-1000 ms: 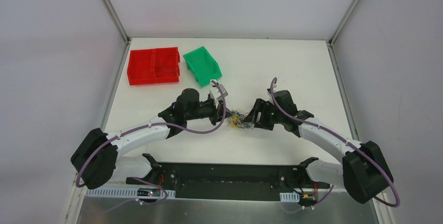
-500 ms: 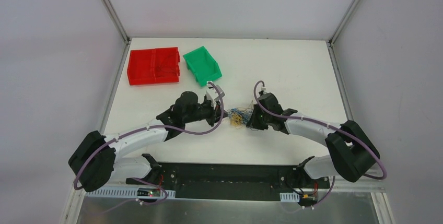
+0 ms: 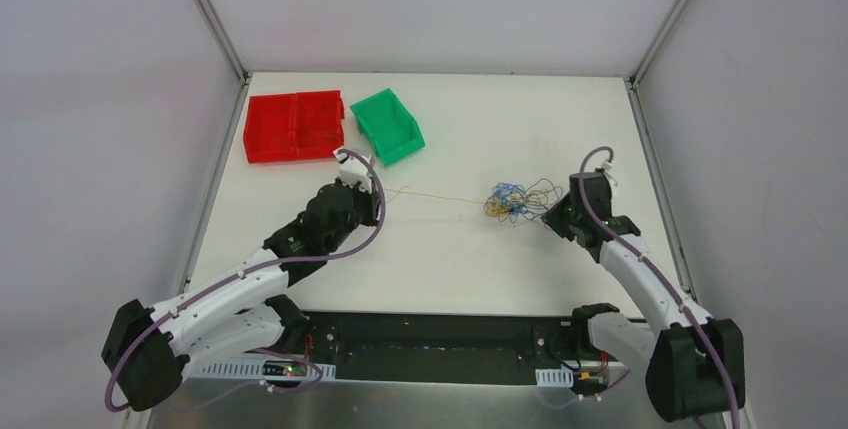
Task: Untangle the cables
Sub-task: Untie the cable.
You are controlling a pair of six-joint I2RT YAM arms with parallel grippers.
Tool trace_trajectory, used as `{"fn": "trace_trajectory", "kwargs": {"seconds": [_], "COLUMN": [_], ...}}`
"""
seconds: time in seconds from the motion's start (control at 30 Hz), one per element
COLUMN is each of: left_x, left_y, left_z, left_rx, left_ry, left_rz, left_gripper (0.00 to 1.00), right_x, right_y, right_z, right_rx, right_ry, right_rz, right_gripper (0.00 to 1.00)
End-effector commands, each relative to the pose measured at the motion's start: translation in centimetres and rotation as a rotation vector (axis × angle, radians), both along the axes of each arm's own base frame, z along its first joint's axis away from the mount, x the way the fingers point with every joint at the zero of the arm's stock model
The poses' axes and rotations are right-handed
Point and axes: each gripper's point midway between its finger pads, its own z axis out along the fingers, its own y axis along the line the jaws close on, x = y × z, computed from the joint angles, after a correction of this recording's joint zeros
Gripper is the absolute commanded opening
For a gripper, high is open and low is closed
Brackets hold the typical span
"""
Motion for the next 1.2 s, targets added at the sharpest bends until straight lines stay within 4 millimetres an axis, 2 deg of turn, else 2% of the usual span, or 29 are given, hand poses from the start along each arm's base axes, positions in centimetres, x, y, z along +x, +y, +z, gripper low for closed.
{"fn": "trace_trajectory", "kwargs": {"seconds": [0.0, 0.07, 0.2, 0.27, 0.4, 0.57, 0.73, 0.8, 0.9, 0.93, 0.97, 1.0, 1.03, 1.07, 1.1, 1.17], "left_x": [0.9, 0.8, 0.1, -0.6, -2.3, -4.5, -7.5, -6.8, -3.5, -2.6, -1.6, -0.7, 0.0, 0.6, 1.0, 1.6], "left_y": [7.4, 9.0, 13.6, 15.7, 19.2, 23.0, 26.8, 26.1, 21.5, 19.8, 17.9, 15.6, 12.8, 10.8, 9.0, 6.5], "left_z": [-1.3, -1.3, -0.5, 0.5, 1.6, 3.0, 5.7, 6.0, 5.0, 4.6, 4.1, 3.9, 3.3, 2.8, 2.7, 1.9], "left_rx": [0.113, 0.120, 0.059, 0.007, -0.059, -0.105, -0.214, -0.207, -0.181, -0.173, -0.154, -0.150, -0.140, -0.122, -0.115, -0.087], "left_ry": [0.037, 0.038, -0.003, -0.052, -0.130, -0.216, -0.343, -0.347, -0.293, -0.262, -0.228, -0.195, -0.146, -0.108, -0.076, -0.018], "left_rz": [0.356, 0.431, 0.657, 0.750, 0.903, 1.085, 1.279, 1.227, 0.970, 0.888, 0.798, 0.692, 0.559, 0.473, 0.399, 0.301], "left_gripper": [0.00, 0.00, 0.00, 0.00, 0.00, 0.00, 0.00, 0.00, 0.00, 0.00, 0.00, 0.00, 0.00, 0.00, 0.00, 0.00], "right_x": [-2.0, -2.4, -3.5, -3.7, -4.1, -3.8, -4.1, -3.3, -2.4, -1.9, -1.6, -1.4, -1.3, -1.4, -1.4, -1.7], "right_y": [-5.1, -6.7, -9.8, -10.4, -11.0, -10.8, -11.5, -10.7, -8.9, -7.4, -6.3, -5.3, -4.4, -3.9, -3.7, -3.1], "right_z": [-0.1, 0.3, 0.3, 0.1, -0.4, -0.6, -0.7, -0.2, 0.5, 1.1, 1.6, 2.1, 2.7, 3.1, 3.7, 4.8], "right_rx": [-0.021, -0.018, -0.025, 0.002, 0.054, 0.094, 0.114, 0.143, 0.193, 0.234, 0.270, 0.300, 0.325, 0.325, 0.303, 0.253], "right_ry": [0.053, 0.056, 0.084, 0.088, 0.099, 0.095, 0.094, 0.063, 0.048, 0.027, 0.014, -0.001, -0.024, -0.032, -0.038, -0.050], "right_rz": [-0.208, -0.296, -0.498, -0.558, -0.632, -0.643, -0.689, -0.625, -0.481, -0.378, -0.300, -0.247, -0.192, -0.159, -0.142, -0.083], "right_gripper": [0.00, 0.00, 0.00, 0.00, 0.00, 0.00, 0.00, 0.00, 0.02, 0.08, 0.20, 0.44, 0.62, 0.71, 0.75, 0.78]}}
